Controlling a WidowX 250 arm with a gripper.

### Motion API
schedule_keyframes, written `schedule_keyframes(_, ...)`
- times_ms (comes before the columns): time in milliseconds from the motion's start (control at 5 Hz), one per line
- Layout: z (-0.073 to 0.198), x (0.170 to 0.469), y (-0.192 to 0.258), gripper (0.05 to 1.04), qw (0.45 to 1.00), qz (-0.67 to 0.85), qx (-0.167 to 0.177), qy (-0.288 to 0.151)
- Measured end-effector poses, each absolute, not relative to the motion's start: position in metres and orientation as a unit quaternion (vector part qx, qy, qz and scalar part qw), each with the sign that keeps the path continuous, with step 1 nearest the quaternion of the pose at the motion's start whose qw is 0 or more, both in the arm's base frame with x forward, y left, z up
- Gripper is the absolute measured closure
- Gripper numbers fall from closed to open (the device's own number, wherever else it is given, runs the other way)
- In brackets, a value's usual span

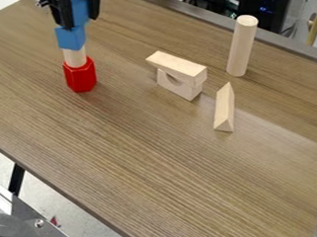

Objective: Put the square in the middle right side of the table

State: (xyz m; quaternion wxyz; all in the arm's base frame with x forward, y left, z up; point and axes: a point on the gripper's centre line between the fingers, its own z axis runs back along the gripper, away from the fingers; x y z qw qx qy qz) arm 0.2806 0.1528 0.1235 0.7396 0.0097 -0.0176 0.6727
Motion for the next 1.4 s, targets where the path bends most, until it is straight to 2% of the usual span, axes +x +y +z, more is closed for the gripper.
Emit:
schedule_keyframes(200,0.13,0.279,0.151,0.493,0.743,0.668,0.007,-0.03)
schedule_keyframes(400,0.147,0.282,0.14,0.493,0.768,0.638,-0.001,-0.058)
schedule_keyframes(800,0.173,0.304,0.065,0.493,0.879,0.463,0.006,-0.115)
schedule_keyframes(1000,0.167,0.317,0.018,0.493,0.927,0.354,0.006,-0.122)
schedule_keyframes(1200,0.131,0.325,-0.028,0.493,0.958,0.272,0.029,-0.079)
schedule_keyframes(1400,0.11,0.328,-0.061,0.493,0.973,0.22,0.045,-0.059)
